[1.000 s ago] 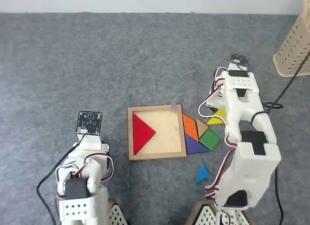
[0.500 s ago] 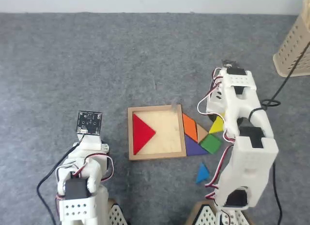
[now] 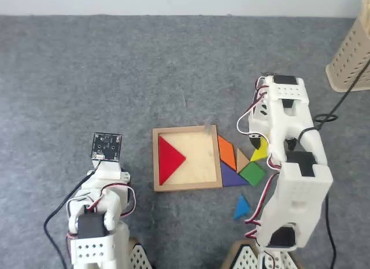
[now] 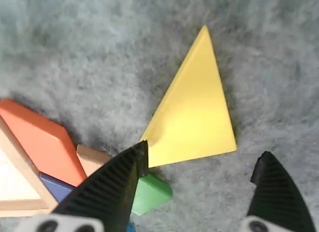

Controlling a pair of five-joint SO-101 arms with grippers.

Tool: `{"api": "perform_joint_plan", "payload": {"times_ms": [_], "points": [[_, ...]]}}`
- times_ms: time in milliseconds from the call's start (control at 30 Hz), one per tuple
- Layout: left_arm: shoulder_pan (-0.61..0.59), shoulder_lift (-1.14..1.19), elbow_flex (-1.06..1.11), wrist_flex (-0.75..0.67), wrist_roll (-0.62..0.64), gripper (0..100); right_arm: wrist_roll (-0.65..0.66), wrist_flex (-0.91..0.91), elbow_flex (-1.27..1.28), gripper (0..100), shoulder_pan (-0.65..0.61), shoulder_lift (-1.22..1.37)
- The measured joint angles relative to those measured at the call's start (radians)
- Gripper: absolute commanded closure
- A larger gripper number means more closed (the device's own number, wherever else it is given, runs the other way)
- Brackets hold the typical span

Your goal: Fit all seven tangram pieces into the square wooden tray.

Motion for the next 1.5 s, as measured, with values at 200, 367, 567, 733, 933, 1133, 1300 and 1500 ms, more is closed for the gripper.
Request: {"api": "perform_joint_plan", "payload": {"times_ms": [200,367,567,733,933,1133,1300,1500], "points": [[0.0,0.0,0.0,0.0,0.0,99,0.015,-0.002,-0.037,66.3,-0.009,0.075],[0.0,0.0,0.0,0.0,0.0,99,0.02,-0.011,-0.048,75.5,-0.005,0.112],[0.002,0.0,0.0,0.0,0.0,99,0.02,-0.009,-0.058,85.5,0.006,0.109],[0.0,0.0,0.0,0.0,0.0,99,0.02,-0.009,-0.089,99.0,0.006,0.11],[0.0,0.0,0.0,0.0,0.0,99,0.02,-0.011,-0.089,99.1,0.003,0.1],[0.0,0.0,0.0,0.0,0.0,99,0.046,-0.015,-0.072,99.1,-0.005,-0.068],[0.002,0.0,0.0,0.0,0.0,99,0.109,-0.135,0.089,99.1,-0.124,-0.288],[0.0,0.0,0.0,0.0,0.0,99,0.325,-0.436,0.397,99.1,-0.404,-0.493]]}}
